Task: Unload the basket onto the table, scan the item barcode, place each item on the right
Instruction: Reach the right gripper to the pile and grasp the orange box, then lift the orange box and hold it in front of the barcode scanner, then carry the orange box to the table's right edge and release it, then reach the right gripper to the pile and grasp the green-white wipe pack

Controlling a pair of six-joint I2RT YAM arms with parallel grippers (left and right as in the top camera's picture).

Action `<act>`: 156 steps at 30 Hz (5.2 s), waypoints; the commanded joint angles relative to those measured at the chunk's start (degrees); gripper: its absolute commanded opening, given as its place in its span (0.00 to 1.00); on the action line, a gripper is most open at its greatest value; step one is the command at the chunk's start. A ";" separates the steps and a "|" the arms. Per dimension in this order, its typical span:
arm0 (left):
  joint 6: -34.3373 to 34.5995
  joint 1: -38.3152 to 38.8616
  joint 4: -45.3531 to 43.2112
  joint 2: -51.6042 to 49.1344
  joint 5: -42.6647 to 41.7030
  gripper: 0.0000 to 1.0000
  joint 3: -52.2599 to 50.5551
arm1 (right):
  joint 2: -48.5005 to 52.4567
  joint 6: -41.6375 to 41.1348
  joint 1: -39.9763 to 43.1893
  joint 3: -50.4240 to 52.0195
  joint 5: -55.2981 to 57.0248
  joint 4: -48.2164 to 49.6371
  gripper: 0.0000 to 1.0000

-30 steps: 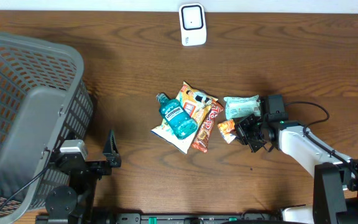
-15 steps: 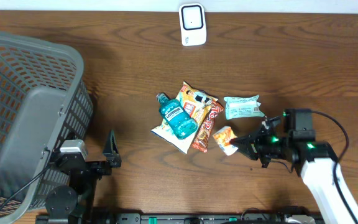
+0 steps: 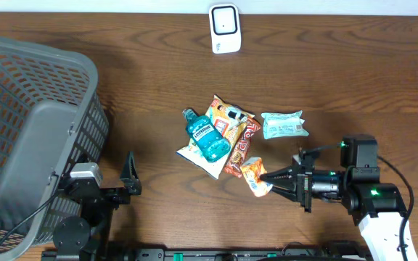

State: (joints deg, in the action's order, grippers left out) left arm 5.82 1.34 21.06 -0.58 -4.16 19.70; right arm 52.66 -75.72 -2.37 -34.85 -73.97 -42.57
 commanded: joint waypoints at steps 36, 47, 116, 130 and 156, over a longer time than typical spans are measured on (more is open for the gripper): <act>0.28 0.02 -0.09 0.42 0.28 1.00 0.07 | 7.48 49.66 -11.76 -0.33 62.42 49.99 0.01; 0.28 0.02 -0.09 0.42 0.28 1.00 0.07 | 43.17 53.83 -16.46 -4.72 76.76 99.41 0.01; 0.28 0.02 -0.09 0.42 0.28 1.00 0.07 | 62.77 53.88 37.79 -60.06 94.75 -7.58 0.01; 0.28 0.02 -0.07 0.42 0.28 1.00 0.07 | 52.17 56.06 46.93 -61.46 74.10 -11.17 0.99; 0.28 0.02 -0.09 0.42 0.28 1.00 0.07 | 39.06 65.72 -6.54 -58.01 68.67 -20.52 0.99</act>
State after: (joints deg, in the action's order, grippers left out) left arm 5.85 1.34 21.04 -0.58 -4.16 19.31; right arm 89.06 -14.96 -1.48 -93.54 -17.87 -63.64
